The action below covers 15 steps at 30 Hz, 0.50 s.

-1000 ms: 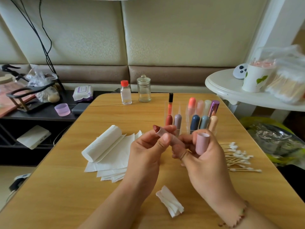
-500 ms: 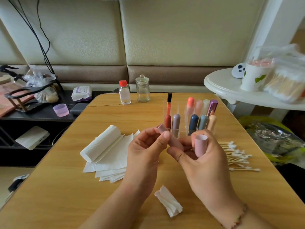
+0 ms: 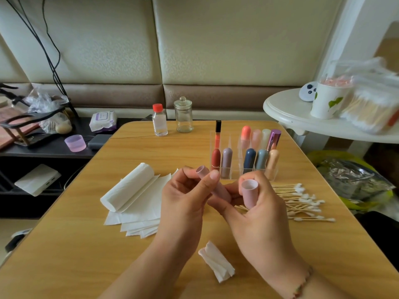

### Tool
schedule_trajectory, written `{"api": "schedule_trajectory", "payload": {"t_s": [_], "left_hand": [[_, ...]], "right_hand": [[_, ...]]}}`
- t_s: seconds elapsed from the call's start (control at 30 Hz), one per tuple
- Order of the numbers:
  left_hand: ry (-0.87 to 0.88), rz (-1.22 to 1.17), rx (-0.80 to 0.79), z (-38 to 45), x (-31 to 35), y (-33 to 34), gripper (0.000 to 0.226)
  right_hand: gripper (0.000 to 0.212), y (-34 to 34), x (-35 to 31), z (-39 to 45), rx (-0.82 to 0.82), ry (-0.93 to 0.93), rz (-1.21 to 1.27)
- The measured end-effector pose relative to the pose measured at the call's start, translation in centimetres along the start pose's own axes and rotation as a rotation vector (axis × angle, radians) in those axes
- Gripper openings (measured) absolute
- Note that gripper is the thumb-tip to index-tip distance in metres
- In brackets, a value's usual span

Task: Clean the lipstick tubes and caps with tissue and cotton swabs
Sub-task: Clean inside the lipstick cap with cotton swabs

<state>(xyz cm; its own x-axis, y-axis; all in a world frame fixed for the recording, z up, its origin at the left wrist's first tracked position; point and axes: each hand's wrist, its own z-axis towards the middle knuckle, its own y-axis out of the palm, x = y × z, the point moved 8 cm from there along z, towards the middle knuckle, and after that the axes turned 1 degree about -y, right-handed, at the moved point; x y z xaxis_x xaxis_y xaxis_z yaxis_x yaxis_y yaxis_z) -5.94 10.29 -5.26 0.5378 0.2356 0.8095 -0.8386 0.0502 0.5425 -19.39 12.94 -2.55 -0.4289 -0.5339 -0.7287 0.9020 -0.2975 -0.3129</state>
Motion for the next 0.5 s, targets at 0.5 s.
{"api": "schedule_trajectory", "payload": {"t_s": [0.5], "left_hand": [[0.007, 0.149, -0.156, -0.1, -0.3, 1.1, 0.037]], "right_hand": [[0.036, -1.1, 2.8, 1.6, -0.289, 0.255, 0.415]]}}
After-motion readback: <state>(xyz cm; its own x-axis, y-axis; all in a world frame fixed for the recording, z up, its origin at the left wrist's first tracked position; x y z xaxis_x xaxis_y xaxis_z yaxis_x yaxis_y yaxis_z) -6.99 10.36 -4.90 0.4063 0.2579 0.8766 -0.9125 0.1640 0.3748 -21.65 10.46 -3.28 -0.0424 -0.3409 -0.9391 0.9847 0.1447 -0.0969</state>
